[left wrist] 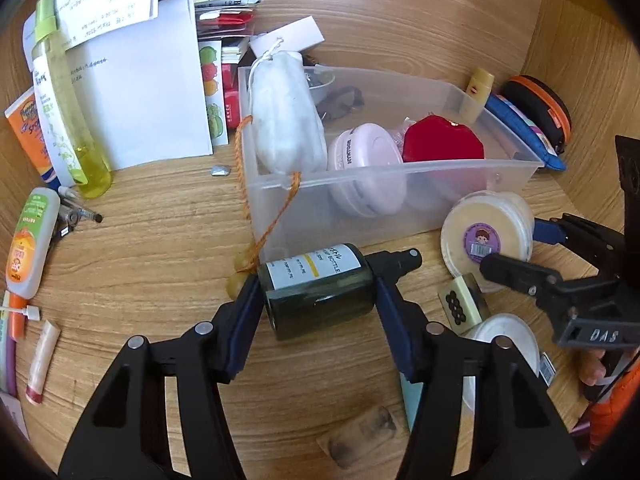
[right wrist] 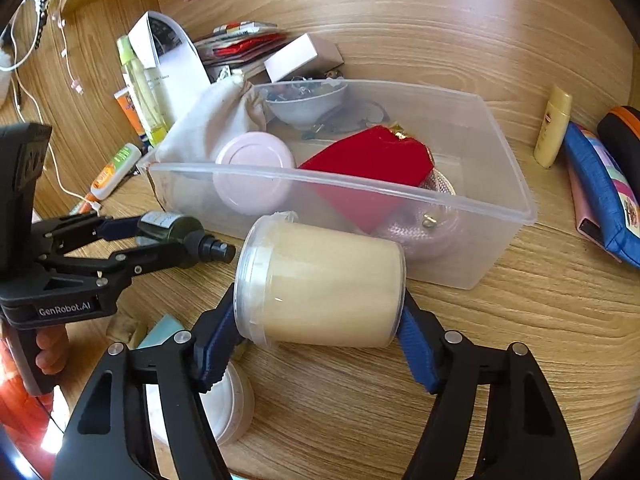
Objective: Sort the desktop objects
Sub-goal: 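Grasp the dark green bottle with the left tool while the right tool grasps the beige jar, then lift the bottle and jar and carry both over the clear bin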
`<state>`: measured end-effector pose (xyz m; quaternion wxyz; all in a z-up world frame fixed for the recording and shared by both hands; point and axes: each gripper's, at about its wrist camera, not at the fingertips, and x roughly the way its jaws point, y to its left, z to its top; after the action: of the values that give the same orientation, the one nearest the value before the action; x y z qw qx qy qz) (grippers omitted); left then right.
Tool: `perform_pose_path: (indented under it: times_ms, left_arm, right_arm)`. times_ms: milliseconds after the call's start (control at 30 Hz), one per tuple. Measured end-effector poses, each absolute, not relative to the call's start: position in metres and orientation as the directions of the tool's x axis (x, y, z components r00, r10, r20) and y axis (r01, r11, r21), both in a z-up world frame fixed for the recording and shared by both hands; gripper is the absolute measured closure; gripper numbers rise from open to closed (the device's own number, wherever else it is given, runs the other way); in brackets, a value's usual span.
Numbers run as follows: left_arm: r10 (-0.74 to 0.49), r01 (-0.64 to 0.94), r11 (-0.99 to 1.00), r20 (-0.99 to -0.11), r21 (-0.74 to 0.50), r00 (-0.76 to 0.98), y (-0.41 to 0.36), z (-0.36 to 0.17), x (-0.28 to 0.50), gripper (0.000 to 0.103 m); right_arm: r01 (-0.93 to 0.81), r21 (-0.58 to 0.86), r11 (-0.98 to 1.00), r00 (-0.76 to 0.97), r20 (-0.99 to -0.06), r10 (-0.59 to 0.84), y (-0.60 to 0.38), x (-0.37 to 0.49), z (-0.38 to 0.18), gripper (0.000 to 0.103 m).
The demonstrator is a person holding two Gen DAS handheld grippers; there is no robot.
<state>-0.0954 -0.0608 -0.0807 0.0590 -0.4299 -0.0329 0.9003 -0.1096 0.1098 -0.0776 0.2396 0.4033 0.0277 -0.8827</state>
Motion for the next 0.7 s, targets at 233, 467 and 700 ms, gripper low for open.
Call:
perform_pose_path:
  times_ms: [233, 467, 700]
  left_arm:
    - [0.146, -0.058, -0.988, -0.76, -0.142, -0.634, -0.067, -0.075, -0.086, 0.047]
    - [0.148, -0.052, -0.987, -0.738, -0.152, -0.659, -0.073, -0.064, -0.074, 0.047]
    - [0.156, -0.058, -0.985, -0.705, -0.161, -0.692, -0.073, -0.048, -0.066, 0.047]
  right_arm:
    - [0.428, 0.187, -0.884, -0.568, -0.705, -0.424, 0.119, -0.106, -0.072, 0.038]
    - [0.418, 0.186, -0.889, -0.591, -0.687, -0.422, 0.125, -0.1, -0.065, 0.038]
    - [0.411, 0.221, -0.884, -0.594, -0.671, -0.444, 0.134, -0.094, -0.059, 0.038]
